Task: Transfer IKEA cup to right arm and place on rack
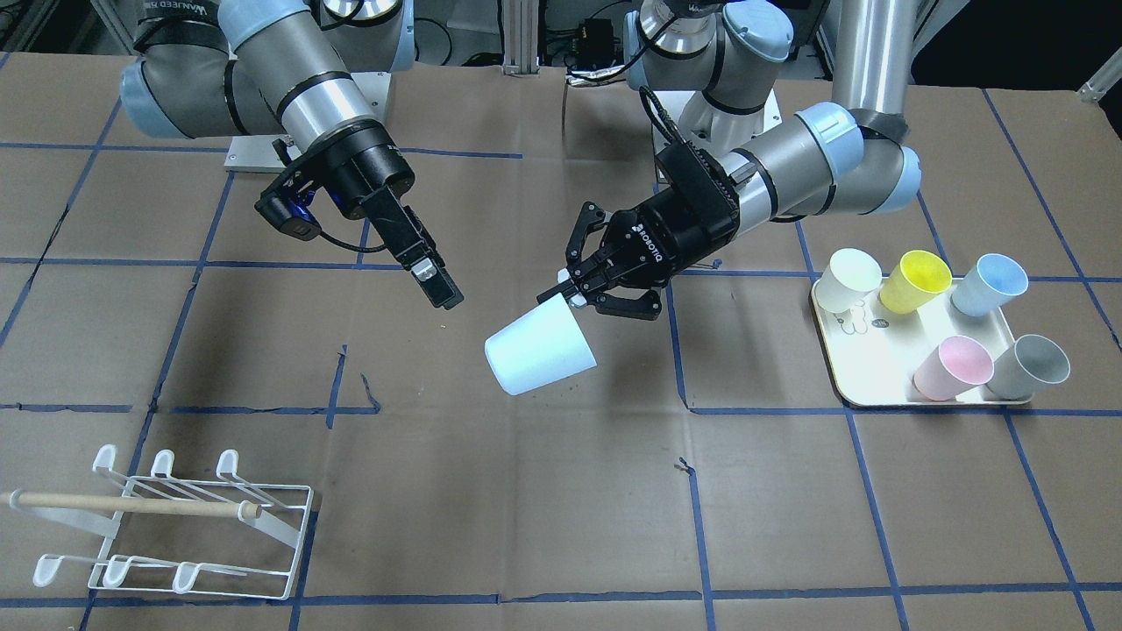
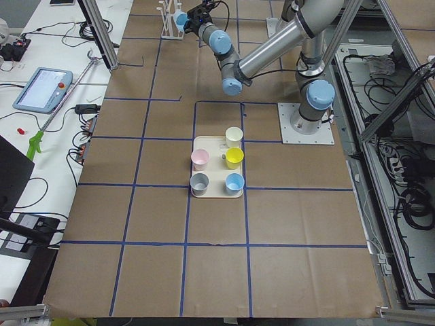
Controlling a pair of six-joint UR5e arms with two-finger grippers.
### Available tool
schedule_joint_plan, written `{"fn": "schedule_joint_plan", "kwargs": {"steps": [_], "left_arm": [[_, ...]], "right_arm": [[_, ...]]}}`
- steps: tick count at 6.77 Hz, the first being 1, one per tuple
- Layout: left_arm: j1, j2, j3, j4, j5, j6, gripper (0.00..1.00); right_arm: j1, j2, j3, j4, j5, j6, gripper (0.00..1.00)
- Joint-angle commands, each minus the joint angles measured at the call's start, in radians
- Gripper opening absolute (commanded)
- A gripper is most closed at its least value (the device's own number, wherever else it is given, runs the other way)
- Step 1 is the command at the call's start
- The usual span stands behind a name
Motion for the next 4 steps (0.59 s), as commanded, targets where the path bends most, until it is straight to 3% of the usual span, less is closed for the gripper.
{"fn": "schedule_joint_plan", "kwargs": {"steps": [1, 4], "left_arm": [[-0.002, -0.007, -0.01, 0.043, 0.001, -0.029, 0.0], [-0.015, -0.007, -0.008, 0.043, 0.003, -0.029, 0.0]], "right_arm": [[0.008, 0.045, -0.036, 0.0, 0.0, 0.035, 1.0], [0.032, 0.111, -0.113, 0.0, -0.002, 0.049, 1.0]]}}
